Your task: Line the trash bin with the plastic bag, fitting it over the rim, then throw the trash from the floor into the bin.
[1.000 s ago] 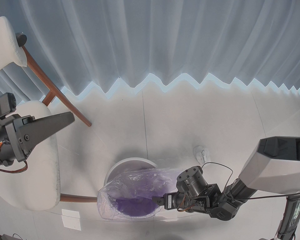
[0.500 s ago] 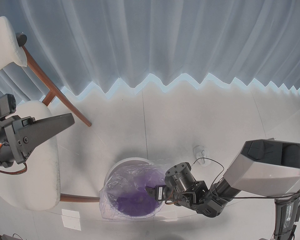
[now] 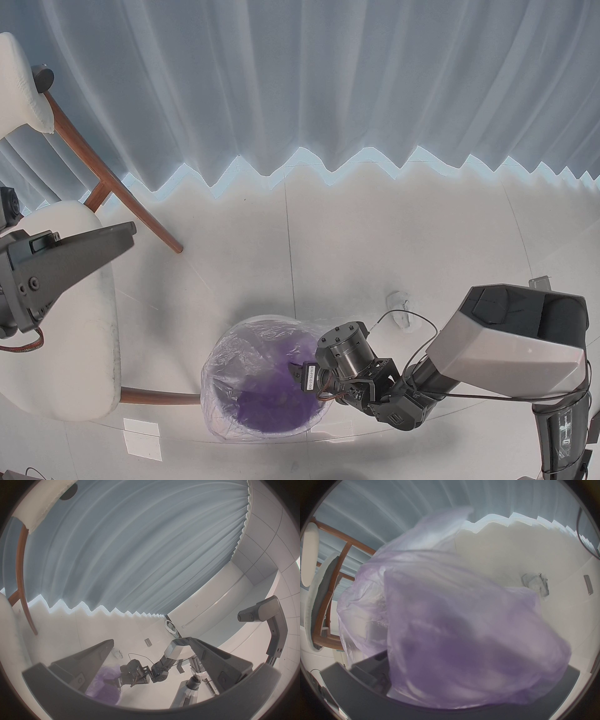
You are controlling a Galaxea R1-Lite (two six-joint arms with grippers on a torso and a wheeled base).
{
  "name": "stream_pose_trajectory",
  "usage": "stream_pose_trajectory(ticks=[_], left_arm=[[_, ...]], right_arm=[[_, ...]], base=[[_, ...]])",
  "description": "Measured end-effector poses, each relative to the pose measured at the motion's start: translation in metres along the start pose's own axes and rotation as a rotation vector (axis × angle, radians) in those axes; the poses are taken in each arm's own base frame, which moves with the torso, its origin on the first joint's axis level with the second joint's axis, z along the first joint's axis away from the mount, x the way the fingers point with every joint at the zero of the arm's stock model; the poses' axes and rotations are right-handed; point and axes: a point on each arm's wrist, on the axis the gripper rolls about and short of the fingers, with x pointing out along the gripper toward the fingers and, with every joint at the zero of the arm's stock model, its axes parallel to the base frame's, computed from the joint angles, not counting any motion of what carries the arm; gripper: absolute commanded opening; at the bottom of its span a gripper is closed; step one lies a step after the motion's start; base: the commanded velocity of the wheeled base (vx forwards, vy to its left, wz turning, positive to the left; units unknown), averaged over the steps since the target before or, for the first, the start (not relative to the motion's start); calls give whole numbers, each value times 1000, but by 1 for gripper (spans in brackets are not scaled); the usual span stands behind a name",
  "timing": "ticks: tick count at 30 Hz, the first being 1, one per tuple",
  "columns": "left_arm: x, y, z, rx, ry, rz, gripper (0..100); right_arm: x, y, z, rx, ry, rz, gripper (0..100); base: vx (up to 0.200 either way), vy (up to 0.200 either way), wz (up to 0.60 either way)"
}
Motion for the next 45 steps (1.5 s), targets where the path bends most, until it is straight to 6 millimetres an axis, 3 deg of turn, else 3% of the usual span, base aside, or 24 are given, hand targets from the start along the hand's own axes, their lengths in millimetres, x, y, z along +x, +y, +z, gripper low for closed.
stream_pose_trajectory(ticks=[9, 16, 23, 36, 37, 45], left_arm=[[-1, -1, 0, 2, -2, -1, 100], [-2, -3, -2, 4, -1, -6, 100], [-2, -4, -5, 1, 9, -19, 100], [1, -5, -10, -10, 29, -38, 100], [1, -5, -10, -10, 30, -39, 100], [3, -5, -16, -24, 54, -57, 100]], right_arm=[[-2, -4, 3, 5, -10, -16, 0], [-10, -15, 23, 19, -50, -30, 0], [-14, -43, 47, 18, -94, -82, 0], [-12, -85, 66, 67, -149, -131, 0], [-12, -87, 66, 70, -151, -135, 100], [-13, -95, 64, 90, -165, -142, 100]], base=[[0, 0, 0], [0, 0, 0], [0, 0, 0], [0, 0, 0], [0, 0, 0], [0, 0, 0]])
